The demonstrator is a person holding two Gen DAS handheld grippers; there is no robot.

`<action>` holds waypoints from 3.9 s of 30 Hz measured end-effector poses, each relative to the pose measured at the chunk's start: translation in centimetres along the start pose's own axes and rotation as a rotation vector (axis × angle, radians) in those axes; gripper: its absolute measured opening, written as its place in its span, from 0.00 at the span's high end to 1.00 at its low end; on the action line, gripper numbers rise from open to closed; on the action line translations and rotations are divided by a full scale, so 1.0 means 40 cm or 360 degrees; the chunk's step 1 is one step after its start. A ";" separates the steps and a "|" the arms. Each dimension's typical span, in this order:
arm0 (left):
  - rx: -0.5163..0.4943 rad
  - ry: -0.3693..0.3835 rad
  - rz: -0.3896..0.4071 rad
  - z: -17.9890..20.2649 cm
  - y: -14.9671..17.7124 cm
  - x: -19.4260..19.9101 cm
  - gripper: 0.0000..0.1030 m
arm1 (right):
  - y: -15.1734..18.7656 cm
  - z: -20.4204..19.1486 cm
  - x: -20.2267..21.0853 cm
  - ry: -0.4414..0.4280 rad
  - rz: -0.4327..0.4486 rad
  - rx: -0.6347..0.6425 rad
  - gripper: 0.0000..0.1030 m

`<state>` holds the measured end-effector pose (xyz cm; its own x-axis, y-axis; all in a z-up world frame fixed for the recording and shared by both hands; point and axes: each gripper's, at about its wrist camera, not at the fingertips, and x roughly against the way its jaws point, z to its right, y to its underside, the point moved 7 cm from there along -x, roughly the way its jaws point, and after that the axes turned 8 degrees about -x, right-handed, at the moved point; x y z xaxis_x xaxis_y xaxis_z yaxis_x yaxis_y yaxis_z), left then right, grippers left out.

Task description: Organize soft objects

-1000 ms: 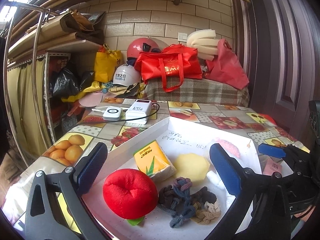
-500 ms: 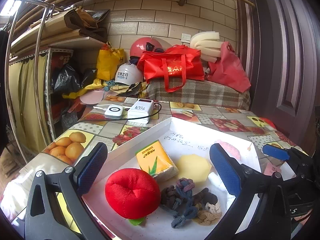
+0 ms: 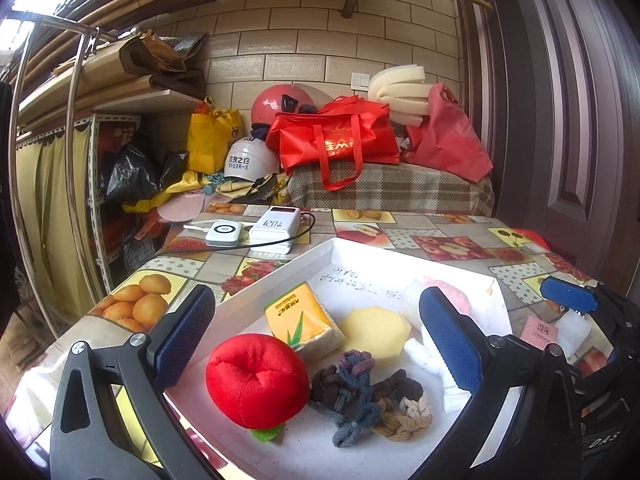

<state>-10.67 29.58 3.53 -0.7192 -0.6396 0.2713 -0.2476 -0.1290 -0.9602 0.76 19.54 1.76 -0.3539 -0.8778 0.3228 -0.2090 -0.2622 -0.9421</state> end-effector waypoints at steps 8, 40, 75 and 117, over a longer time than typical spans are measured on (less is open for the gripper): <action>-0.0068 0.0044 0.0001 0.057 0.001 0.022 0.00 | 0.018 0.040 0.055 -0.0004 -0.0016 -0.0022 0.00; -0.0435 0.0701 -0.0276 0.506 0.020 -0.010 0.00 | 0.062 0.659 0.347 0.0767 0.0059 -0.0480 0.00; -0.0546 0.0961 -0.0730 0.726 0.090 -0.134 0.50 | 0.077 0.767 0.425 0.0709 0.0243 -0.0905 0.00; -0.0427 0.0897 -0.0176 0.659 -0.014 0.003 0.52 | 0.147 0.823 0.205 0.0862 -0.0485 -0.0790 0.60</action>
<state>6.50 9.58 2.37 -0.8935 -0.1268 0.4308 -0.4413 0.0696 -0.8947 26.63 -2.38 -4.10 -0.5834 -0.4455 0.6791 -0.7047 -0.1380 -0.6959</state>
